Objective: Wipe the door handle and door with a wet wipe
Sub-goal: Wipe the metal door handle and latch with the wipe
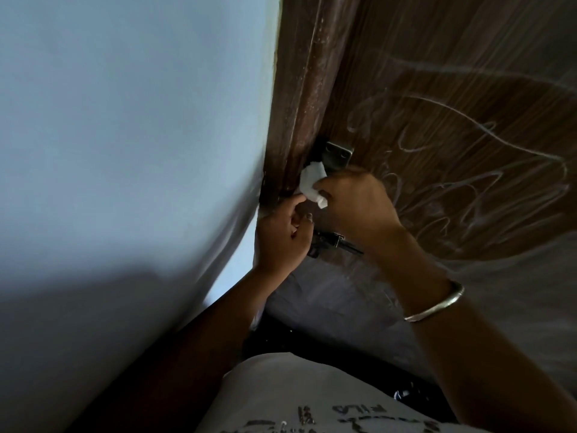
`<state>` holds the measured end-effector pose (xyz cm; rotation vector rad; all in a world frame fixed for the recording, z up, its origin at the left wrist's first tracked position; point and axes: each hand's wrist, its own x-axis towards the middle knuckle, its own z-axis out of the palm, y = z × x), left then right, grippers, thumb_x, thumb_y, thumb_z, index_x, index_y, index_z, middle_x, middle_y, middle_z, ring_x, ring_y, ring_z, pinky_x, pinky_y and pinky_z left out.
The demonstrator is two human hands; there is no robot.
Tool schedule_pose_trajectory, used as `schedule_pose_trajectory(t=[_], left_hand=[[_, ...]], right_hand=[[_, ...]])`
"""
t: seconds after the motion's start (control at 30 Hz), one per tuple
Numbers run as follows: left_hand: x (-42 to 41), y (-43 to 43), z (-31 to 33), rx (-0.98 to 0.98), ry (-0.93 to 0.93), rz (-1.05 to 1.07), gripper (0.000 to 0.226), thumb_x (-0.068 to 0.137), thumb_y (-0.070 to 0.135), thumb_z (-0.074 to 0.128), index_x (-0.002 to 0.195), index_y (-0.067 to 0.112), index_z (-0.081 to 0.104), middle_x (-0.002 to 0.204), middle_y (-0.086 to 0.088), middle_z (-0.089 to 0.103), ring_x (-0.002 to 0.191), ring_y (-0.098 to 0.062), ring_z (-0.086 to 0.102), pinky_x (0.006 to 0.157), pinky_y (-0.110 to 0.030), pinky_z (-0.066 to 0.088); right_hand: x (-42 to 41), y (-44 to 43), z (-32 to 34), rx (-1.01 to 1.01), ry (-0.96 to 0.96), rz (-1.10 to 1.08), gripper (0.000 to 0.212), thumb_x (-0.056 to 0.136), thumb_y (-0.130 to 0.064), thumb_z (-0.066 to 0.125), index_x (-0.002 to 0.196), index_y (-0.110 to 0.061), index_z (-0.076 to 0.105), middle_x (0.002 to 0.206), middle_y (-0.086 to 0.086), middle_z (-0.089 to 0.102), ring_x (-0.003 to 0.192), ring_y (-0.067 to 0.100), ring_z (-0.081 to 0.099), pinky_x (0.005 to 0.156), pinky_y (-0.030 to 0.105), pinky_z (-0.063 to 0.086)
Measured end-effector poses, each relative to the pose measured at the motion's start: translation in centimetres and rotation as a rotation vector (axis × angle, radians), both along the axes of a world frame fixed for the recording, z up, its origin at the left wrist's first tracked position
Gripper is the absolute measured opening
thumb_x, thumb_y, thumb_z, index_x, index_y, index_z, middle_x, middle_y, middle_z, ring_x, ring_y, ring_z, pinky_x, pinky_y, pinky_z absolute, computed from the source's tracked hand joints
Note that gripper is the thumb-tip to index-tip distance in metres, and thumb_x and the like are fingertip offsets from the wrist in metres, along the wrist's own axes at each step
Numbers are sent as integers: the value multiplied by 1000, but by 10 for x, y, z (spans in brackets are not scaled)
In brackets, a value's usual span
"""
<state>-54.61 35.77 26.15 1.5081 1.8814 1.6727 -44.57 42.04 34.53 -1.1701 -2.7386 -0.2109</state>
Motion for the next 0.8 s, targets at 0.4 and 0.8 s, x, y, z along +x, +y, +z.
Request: schedule_pose_trajectory(t=[0.4,0.8], left_hand=[[0,0,0,48,-57,11,30,79,13,57,107,4,64,81,-12,72,70,-13,62,65,-6,43],[2,7,10,-47,-47,-172,49,82,6,62,128,16,50,65,12,57,59,2,54,62,-9,39]], right_hand=[[17,-20,-17,127,232,-31,36,71,4,69,103,-13,73,104,6,72,89,34,60,73,43,46],[12,-24,-17,149,132,-159,30,79,-9,56,106,-16,69,96,6,71,101,29,52,79,39,40]])
